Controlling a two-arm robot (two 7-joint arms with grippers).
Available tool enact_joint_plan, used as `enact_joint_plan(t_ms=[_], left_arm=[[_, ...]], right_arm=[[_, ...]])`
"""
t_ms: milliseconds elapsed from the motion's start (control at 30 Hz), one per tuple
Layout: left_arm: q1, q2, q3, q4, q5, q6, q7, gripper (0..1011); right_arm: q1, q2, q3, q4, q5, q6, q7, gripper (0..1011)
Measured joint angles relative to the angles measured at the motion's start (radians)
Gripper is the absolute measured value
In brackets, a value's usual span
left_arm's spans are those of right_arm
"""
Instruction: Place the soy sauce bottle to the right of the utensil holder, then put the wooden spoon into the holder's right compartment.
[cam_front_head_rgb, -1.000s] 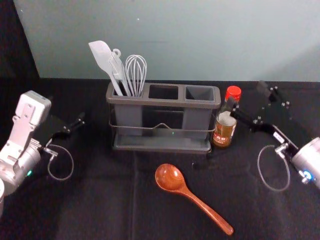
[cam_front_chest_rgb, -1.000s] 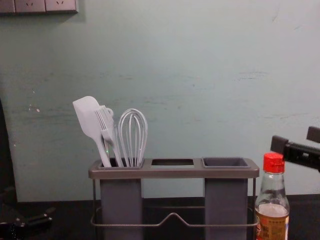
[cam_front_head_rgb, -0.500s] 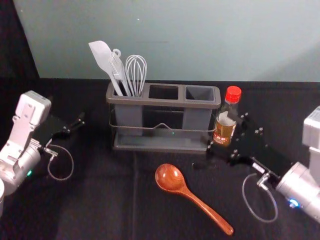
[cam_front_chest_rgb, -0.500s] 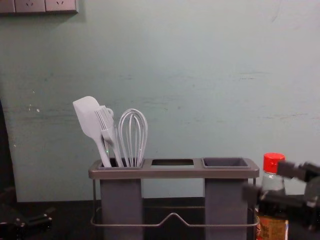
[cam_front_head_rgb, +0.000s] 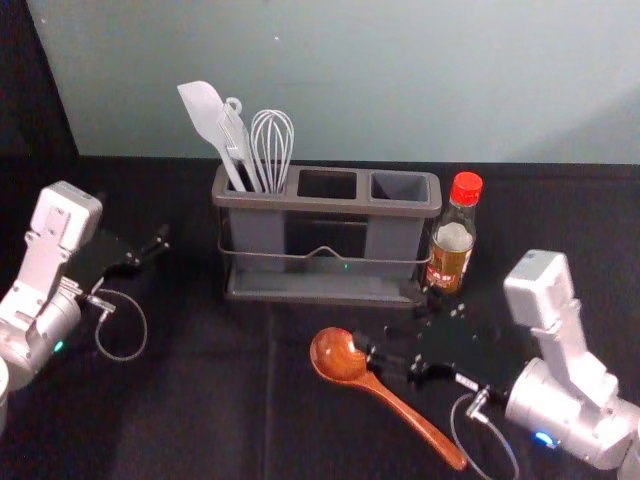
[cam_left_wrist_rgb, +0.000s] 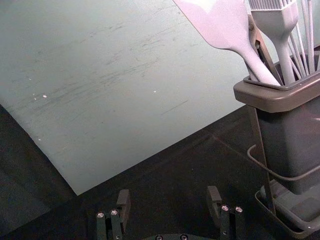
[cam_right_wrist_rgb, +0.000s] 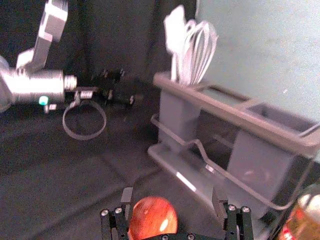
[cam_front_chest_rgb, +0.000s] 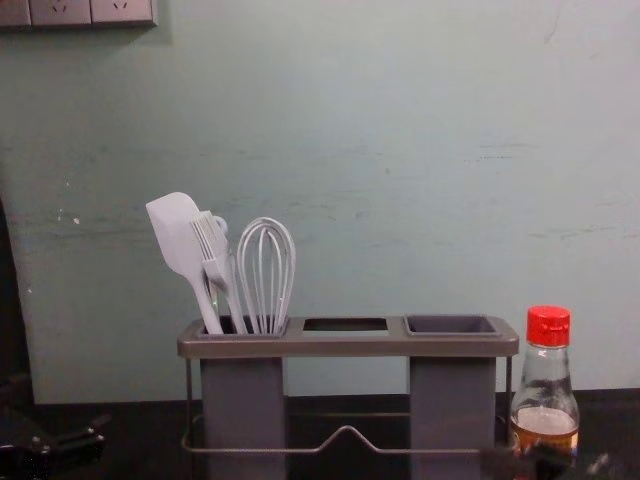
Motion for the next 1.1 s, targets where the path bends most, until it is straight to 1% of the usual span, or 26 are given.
enact_joint_plan(t_ms=[100,200,267,367,1100], left_arm=[[0.000,0.000,0.000,0.000,0.000,0.000,0.000,1005],[0.000,0.000,0.000,0.000,0.000,0.000,0.000,1005],[0.000,0.000,0.000,0.000,0.000,0.000,0.000,1005],[0.000,0.000,0.000,0.000,0.000,0.000,0.000,1005],[0.000,0.000,0.000,0.000,0.000,0.000,0.000,1005]], right_arm=[[0.015,0.004,-0.027,0.007,-0.029,0.035,-0.002,1002],[0.024,0.007,-0.044,0.011,-0.050,0.053,-0.005,1002],[0.025,0.007,-0.048,0.013,-0.054,0.055,-0.005,1002],[0.025,0.005,-0.046,0.016,-0.053,0.042,-0.005,1002],[0.027,0.007,-0.051,0.016,-0.056,0.047,-0.005,1000]])
